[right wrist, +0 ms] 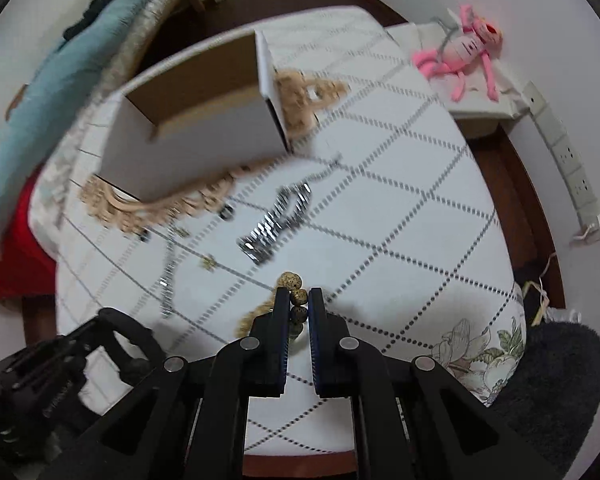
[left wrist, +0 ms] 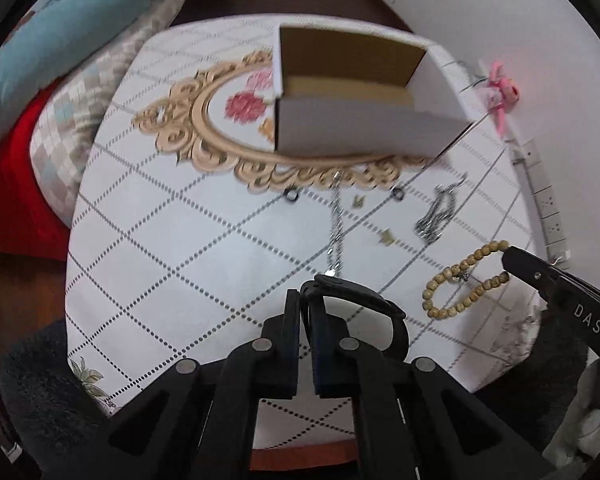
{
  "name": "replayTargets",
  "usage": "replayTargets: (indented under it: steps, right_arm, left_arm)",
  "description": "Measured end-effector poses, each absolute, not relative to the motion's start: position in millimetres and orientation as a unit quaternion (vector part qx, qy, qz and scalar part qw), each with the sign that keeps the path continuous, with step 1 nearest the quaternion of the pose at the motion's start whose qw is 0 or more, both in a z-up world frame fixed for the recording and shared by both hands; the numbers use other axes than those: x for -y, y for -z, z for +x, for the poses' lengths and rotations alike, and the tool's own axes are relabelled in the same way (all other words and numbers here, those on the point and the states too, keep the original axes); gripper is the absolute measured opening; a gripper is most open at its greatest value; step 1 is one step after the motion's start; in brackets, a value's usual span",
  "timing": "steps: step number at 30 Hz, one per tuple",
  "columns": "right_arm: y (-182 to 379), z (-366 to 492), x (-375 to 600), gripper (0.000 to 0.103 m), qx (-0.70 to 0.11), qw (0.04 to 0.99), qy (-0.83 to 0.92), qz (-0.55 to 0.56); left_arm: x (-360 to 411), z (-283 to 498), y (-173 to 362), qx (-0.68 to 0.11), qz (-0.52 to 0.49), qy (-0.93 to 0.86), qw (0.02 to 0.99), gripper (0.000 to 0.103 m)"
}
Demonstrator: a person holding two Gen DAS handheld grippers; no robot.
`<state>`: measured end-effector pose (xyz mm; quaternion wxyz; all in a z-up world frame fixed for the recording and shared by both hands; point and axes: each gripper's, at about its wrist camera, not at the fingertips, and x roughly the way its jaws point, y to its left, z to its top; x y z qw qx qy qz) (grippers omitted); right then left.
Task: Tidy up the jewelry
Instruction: 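Carry the watch band and bead bracelet into the white box and open both tools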
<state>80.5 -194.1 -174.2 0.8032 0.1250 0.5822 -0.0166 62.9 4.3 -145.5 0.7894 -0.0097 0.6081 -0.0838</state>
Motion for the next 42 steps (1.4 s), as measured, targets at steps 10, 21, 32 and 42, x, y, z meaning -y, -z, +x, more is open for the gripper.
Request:
replayTargets:
  steps: [10, 21, 32, 42]
  right_arm:
    - [95, 113, 190, 0.009, -0.521, 0.845, -0.043, 0.117]
    - [65, 215, 171, 0.009, -0.512, 0.849, -0.088, 0.094]
    - [119, 289, 169, 0.01, -0.58, 0.802, -0.103, 0.096]
    - [130, 282, 188, 0.057, -0.586, 0.807, -0.045, 0.051]
  left_arm:
    - [20, 131, 89, -0.561, -0.024, 0.113, 0.819, 0.002]
    - [23, 232, 82, -0.554, -0.002, 0.102, 0.826, 0.002]
    - [29, 290, 122, -0.608, 0.002, 0.082, 0.79, 0.01]
    - [17, 280, 106, -0.569, 0.016, 0.042, 0.821, 0.071]
